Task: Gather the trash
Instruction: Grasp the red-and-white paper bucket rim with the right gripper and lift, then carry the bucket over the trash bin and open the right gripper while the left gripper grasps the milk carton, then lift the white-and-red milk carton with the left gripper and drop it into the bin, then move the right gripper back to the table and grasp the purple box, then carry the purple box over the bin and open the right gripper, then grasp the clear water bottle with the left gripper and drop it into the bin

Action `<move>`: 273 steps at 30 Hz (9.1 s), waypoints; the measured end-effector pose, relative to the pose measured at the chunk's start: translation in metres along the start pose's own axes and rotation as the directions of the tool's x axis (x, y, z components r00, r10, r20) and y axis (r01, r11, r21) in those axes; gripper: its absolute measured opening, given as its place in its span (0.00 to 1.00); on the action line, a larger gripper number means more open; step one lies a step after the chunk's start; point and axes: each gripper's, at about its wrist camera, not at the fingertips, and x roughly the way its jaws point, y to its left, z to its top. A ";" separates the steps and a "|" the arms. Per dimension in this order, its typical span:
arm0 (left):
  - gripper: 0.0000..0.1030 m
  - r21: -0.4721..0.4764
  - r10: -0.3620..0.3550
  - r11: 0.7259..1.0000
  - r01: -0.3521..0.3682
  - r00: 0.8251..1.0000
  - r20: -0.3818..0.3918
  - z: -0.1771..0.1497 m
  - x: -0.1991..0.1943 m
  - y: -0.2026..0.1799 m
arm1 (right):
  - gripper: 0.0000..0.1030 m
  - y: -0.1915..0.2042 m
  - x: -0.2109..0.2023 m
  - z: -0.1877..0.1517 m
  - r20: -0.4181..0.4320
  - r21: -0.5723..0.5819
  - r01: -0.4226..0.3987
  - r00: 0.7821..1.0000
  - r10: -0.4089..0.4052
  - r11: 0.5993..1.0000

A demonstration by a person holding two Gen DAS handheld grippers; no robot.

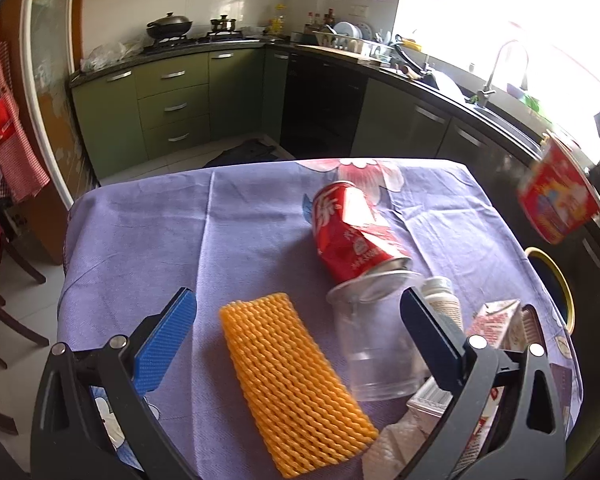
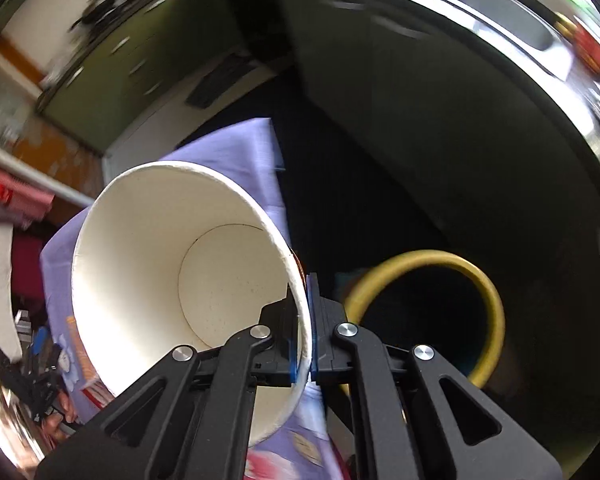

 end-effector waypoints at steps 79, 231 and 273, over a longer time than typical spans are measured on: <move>0.54 0.755 -0.015 0.620 0.214 0.965 -0.261 -0.042 0.013 -0.162 | 0.35 -0.068 0.082 -0.105 0.004 -0.036 -0.168 0.986 0.168 0.985; 0.83 0.320 -0.302 0.902 0.289 0.953 -0.010 -0.053 -0.162 -0.082 | 0.74 0.003 -0.036 -0.217 0.337 -0.433 -0.077 0.910 0.241 0.898; 0.84 0.322 -0.182 0.903 0.285 0.931 -0.315 -0.102 -0.082 -0.122 | 0.85 -0.093 0.025 -0.199 0.325 -0.075 -0.016 0.945 0.039 0.997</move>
